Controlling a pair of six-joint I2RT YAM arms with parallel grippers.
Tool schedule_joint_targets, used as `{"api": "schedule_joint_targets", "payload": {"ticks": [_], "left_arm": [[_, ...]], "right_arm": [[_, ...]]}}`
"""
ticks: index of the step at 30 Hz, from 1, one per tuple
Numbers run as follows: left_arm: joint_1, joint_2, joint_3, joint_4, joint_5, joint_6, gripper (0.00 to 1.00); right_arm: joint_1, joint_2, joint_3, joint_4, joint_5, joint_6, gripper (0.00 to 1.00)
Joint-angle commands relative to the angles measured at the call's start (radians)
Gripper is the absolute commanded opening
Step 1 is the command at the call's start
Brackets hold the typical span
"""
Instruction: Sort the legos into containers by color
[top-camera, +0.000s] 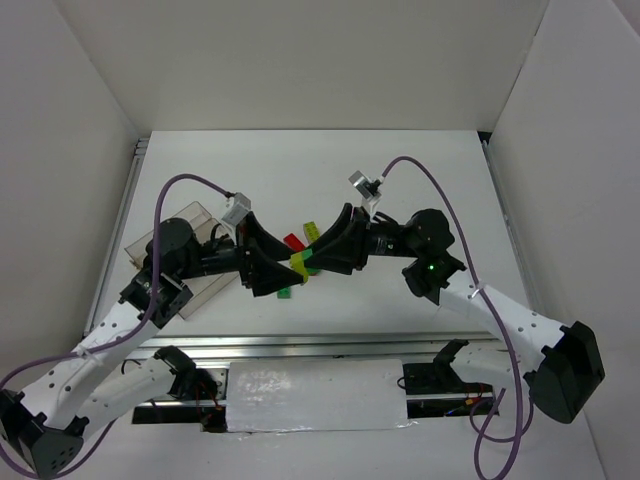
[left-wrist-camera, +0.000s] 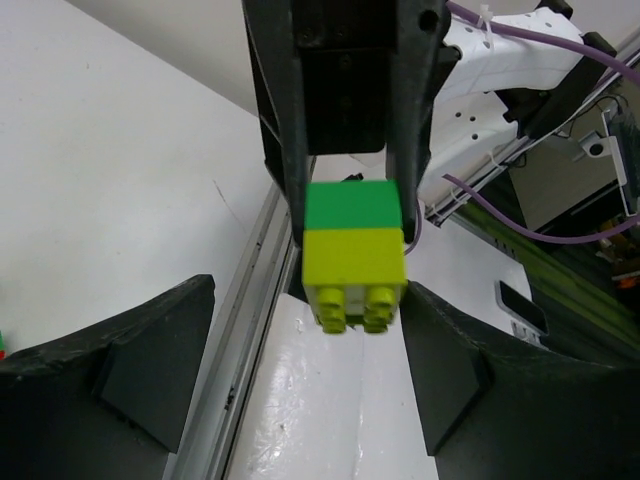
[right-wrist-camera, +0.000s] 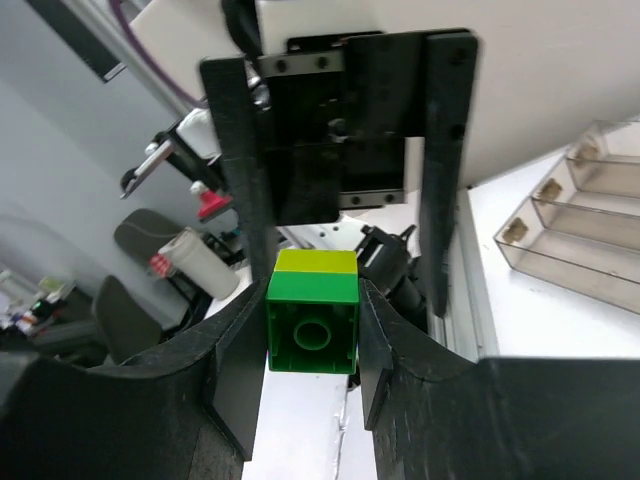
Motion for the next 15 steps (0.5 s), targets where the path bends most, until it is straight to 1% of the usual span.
{"api": "schedule_joint_targets", "payload": {"ticks": [1,2,4,5,7,8,9,10,11,12,13,14,15], "left_arm": [[-0.007,0.011,0.021,0.080,0.011,-0.028,0.87],[-0.009,0.018,0.015,0.115,0.017,-0.045,0.76],[-0.012,0.027,0.019,0.132,0.031,-0.053,0.66],[-0.013,0.035,0.029,0.128,0.031,-0.051,0.50],[-0.013,0.040,0.041,0.105,0.020,-0.040,0.32],[-0.015,0.038,0.055,0.070,0.016,-0.024,0.07],[-0.015,0.035,0.064,0.041,0.003,-0.008,0.00],[-0.016,0.032,0.082,0.002,-0.024,0.028,0.00],[-0.015,0.015,0.090,-0.074,-0.087,0.049,0.00],[-0.015,0.003,0.096,-0.102,-0.127,0.062,0.00],[-0.015,-0.026,0.102,-0.146,-0.203,0.094,0.00],[-0.015,-0.041,0.104,-0.176,-0.242,0.110,0.00],[-0.013,-0.057,0.107,-0.234,-0.285,0.121,0.00]], "right_arm": [[0.035,0.023,0.019,0.118,-0.018,0.012,0.00],[0.039,0.029,0.021,0.119,-0.015,0.012,0.00],[0.049,0.046,0.031,0.116,-0.011,0.009,0.00],[0.049,0.049,0.032,0.113,-0.008,0.006,0.00],[0.049,0.041,0.022,0.106,0.011,-0.011,0.00],[0.049,0.037,0.021,0.092,0.023,-0.026,0.00],[0.049,0.029,0.021,0.039,0.037,-0.047,0.00],[0.041,0.011,0.022,0.005,0.067,-0.093,0.00],[0.033,0.000,0.021,-0.026,0.087,-0.118,0.00],[0.017,-0.031,0.003,-0.076,0.107,-0.138,0.00],[-0.040,-0.046,-0.020,-0.077,0.138,-0.146,0.00],[-0.083,-0.060,-0.045,-0.063,0.138,-0.131,0.00],[-0.124,-0.069,-0.071,-0.010,0.125,-0.111,0.00]]}}
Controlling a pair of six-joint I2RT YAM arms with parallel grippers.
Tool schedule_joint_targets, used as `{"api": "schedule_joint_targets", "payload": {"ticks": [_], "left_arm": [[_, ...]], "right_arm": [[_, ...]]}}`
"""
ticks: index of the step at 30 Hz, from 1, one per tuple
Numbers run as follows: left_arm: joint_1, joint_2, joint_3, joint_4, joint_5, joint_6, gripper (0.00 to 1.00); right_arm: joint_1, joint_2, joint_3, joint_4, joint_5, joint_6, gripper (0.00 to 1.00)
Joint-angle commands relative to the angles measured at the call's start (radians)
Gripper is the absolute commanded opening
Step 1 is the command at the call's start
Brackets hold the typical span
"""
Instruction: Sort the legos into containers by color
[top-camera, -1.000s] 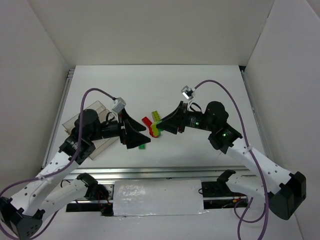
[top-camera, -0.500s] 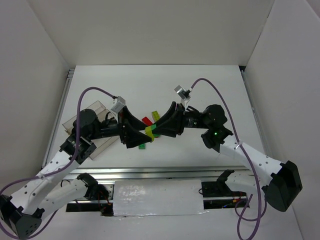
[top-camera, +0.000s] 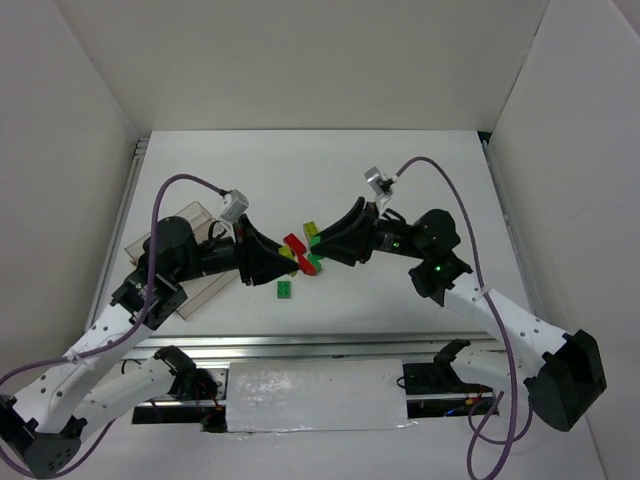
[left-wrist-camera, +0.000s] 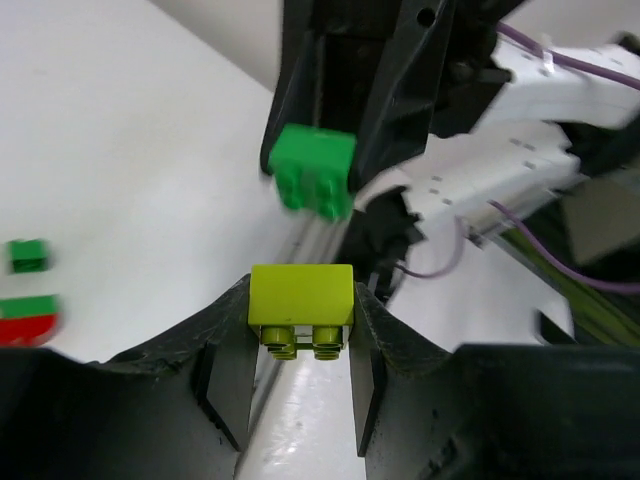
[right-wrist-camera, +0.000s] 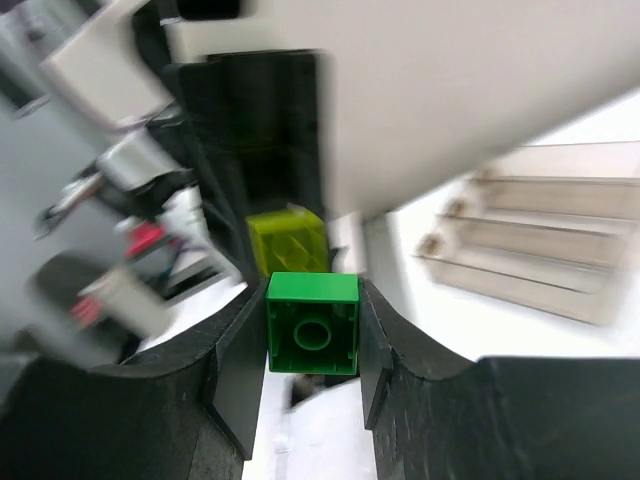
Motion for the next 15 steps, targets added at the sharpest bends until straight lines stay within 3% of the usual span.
{"api": "schedule_joint_targets", "payload": {"ticks": [1,4,8,9,12,15], "left_arm": [[0.005,-0.085,0.056,-0.134,-0.212,0.102,0.00],[0.008,-0.115,0.073,-0.226,-0.362,0.115,0.00],[0.020,-0.040,0.165,-0.443,-0.793,0.029,0.00],[0.033,0.000,0.194,-0.509,-0.988,-0.006,0.00],[0.161,0.169,0.304,-0.735,-1.117,-0.139,0.00],[0.340,0.278,0.341,-0.784,-1.094,-0.245,0.00]], "right_arm": [[-0.141,-0.057,-0.087,0.038,0.004,0.026,0.00],[-0.236,-0.045,-0.114,0.036,-0.013,0.003,0.00],[-0.232,-0.025,-0.083,-0.144,0.088,-0.068,0.00],[-0.230,-0.010,-0.079,-0.152,0.097,-0.068,0.00],[-0.169,0.008,-0.036,-0.260,0.209,-0.111,0.00],[-0.035,0.034,0.062,-0.454,0.431,-0.220,0.00]]}}
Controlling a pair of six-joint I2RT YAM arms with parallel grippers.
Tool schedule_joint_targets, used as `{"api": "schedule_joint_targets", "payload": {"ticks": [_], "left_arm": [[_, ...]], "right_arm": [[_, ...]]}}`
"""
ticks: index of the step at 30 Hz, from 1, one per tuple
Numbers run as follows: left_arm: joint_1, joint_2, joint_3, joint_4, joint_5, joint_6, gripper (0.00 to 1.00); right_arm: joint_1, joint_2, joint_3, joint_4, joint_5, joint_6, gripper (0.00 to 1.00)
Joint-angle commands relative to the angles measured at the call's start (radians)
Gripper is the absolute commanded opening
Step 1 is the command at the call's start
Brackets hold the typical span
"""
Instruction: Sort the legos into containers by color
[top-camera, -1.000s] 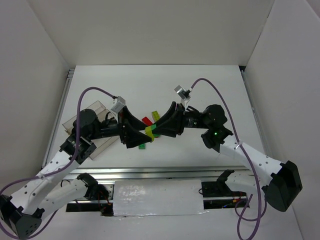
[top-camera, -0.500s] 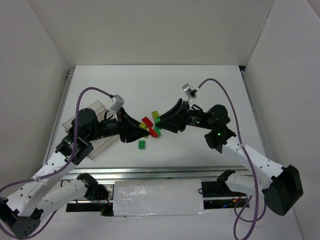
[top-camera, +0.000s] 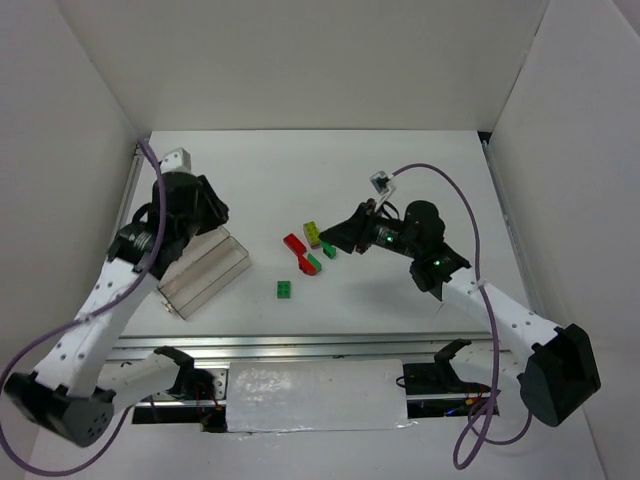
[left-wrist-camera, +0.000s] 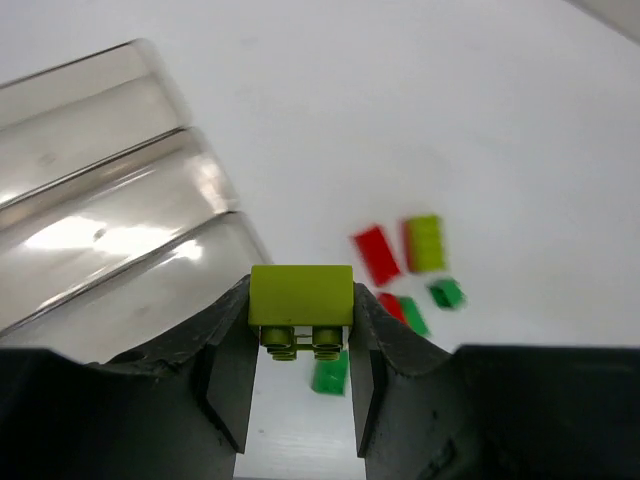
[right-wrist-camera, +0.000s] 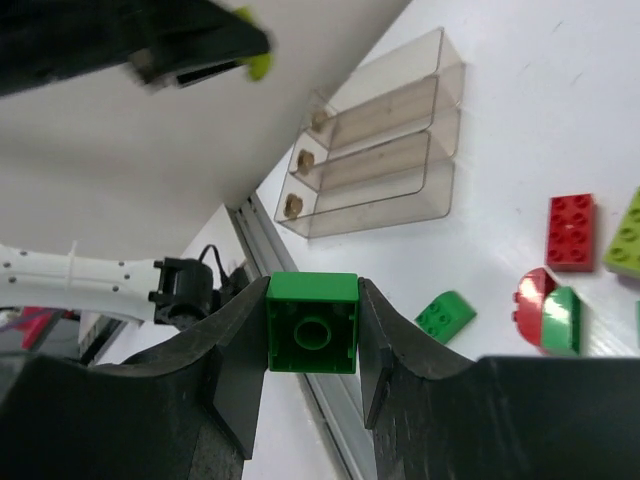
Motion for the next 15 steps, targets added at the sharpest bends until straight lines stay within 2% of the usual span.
{"api": "schedule_joint_targets", "payload": {"ticks": [1,3,6,9,13,15], "left_arm": [[0.163,0.125,0.022,-0.188,-0.170,-0.165,0.00],[0.226,0.182,0.032,-0.156,-0.180,-0.204,0.00],[0.254,0.324,0.062,-0.143,-0.240,-0.302,0.00],[0.277,0.467,0.080,-0.136,-0.283,-0.333,0.00],[0.288,0.519,0.054,-0.093,-0.263,-0.337,0.00],[0.289,0.542,0.034,-0.073,-0.262,-0.342,0.08]], "right_arm": [[0.132,0.023,0.137,-0.199,0.248,-0.135,0.00],[0.162,0.049,0.158,-0.214,0.247,-0.137,0.00],[0.174,0.065,0.157,-0.180,0.197,-0.116,0.00],[0.183,0.071,0.157,-0.178,0.152,-0.116,0.00],[0.201,0.063,0.146,-0.209,0.153,-0.137,0.00],[0.202,0.062,0.137,-0.206,0.157,-0.139,0.00]]}}
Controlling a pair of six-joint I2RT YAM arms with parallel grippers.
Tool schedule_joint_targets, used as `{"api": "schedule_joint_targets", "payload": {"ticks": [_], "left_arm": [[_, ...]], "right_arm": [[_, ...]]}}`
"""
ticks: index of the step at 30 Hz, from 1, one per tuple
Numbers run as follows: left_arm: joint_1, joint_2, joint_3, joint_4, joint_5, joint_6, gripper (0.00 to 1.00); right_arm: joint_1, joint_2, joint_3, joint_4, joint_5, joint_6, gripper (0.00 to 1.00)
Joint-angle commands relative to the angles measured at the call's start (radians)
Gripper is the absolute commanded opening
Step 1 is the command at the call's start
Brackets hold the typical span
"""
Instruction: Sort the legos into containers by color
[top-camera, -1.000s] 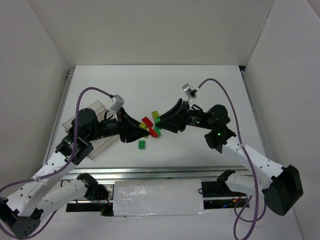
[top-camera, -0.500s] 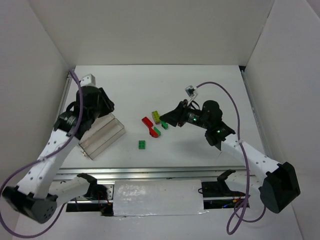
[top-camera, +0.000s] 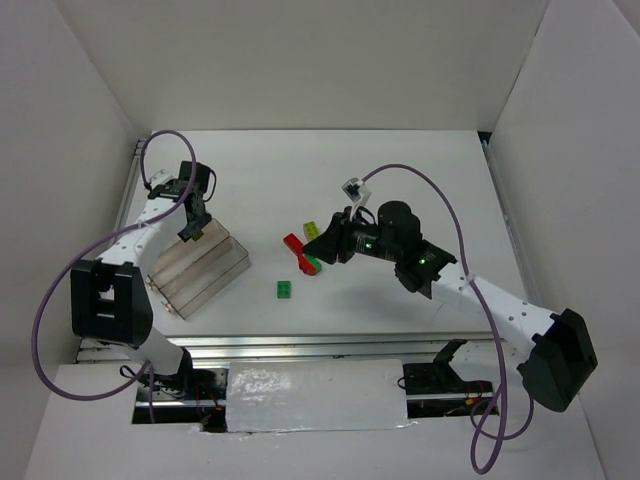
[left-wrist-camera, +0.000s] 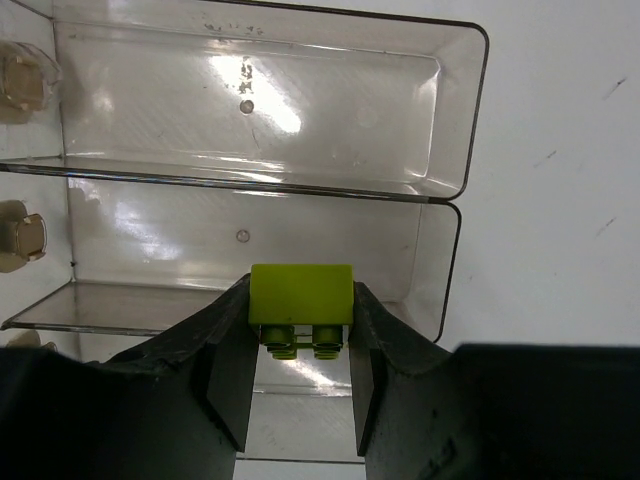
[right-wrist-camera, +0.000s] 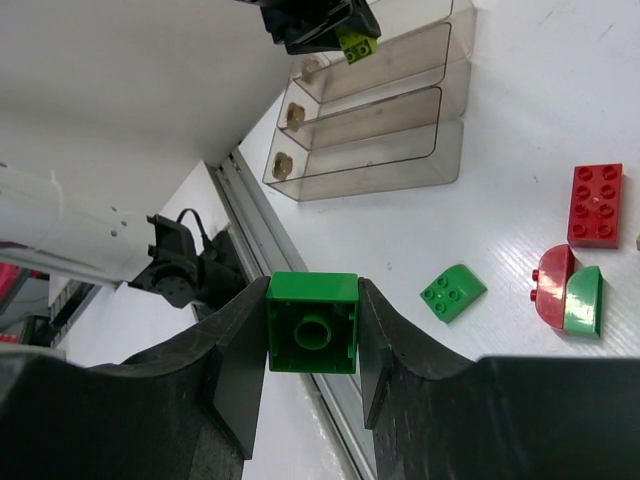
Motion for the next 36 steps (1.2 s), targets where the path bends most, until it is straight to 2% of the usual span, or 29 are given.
{"api": "schedule_joint_targets", "payload": {"ticks": [1,4,7,8,10,12,16,17,18,22,23,29,33,34,35,36], "left_arm": [[0.010,0.010,-0.006,0.039,-0.036,-0.045,0.09],[0.017,0.035,-0.016,0.068,-0.027,-0.031,0.15],[0.017,0.041,-0.018,0.079,-0.016,-0.025,0.36],[0.019,0.039,-0.024,0.082,-0.012,-0.025,0.48],[0.019,0.027,-0.033,0.088,-0.013,-0.025,0.58],[0.023,0.015,-0.048,0.091,-0.015,-0.028,0.66],[0.031,0.003,-0.053,0.082,-0.010,-0.023,0.70],[0.031,-0.011,-0.043,0.068,-0.012,-0.026,0.70],[0.031,-0.023,-0.035,0.054,-0.012,-0.026,0.77],[0.031,-0.123,0.057,-0.057,-0.030,-0.023,0.89],[0.031,-0.179,0.072,-0.108,-0.039,-0.020,0.98],[0.077,-0.414,0.157,-0.200,-0.138,0.081,0.99],[0.086,-0.568,0.085,-0.126,-0.093,0.219,0.99],[0.086,-0.635,0.058,-0.101,-0.072,0.248,1.00],[0.086,-0.673,0.030,-0.069,-0.020,0.277,1.00],[0.086,-0.707,-0.039,0.009,0.006,0.338,0.99]], "right_arm": [[0.012,-0.009,0.012,0.003,0.003,-0.028,0.00],[0.012,0.003,0.014,0.005,-0.003,-0.028,0.00],[0.013,0.041,0.044,-0.014,-0.024,-0.033,0.00],[0.013,0.048,0.050,-0.015,-0.026,-0.034,0.00],[0.013,0.074,0.066,-0.018,-0.020,-0.034,0.00],[0.015,0.095,0.078,-0.023,-0.018,-0.034,0.00],[0.030,0.176,0.133,-0.044,-0.008,-0.039,0.01],[0.041,0.195,0.155,-0.056,0.035,-0.043,0.01],[0.079,0.221,0.181,-0.075,0.072,-0.062,0.02],[0.214,0.472,0.482,-0.291,0.290,-0.115,0.02],[0.234,0.514,0.532,-0.311,0.324,-0.115,0.03],[0.335,0.847,0.885,-0.440,0.477,-0.120,0.16],[0.355,1.040,1.099,-0.504,0.520,-0.131,0.17],[0.355,1.066,1.126,-0.511,0.514,-0.141,0.21],[0.355,1.088,1.152,-0.515,0.513,-0.149,0.34],[0.357,1.127,1.196,-0.526,0.511,-0.155,0.40]]}}
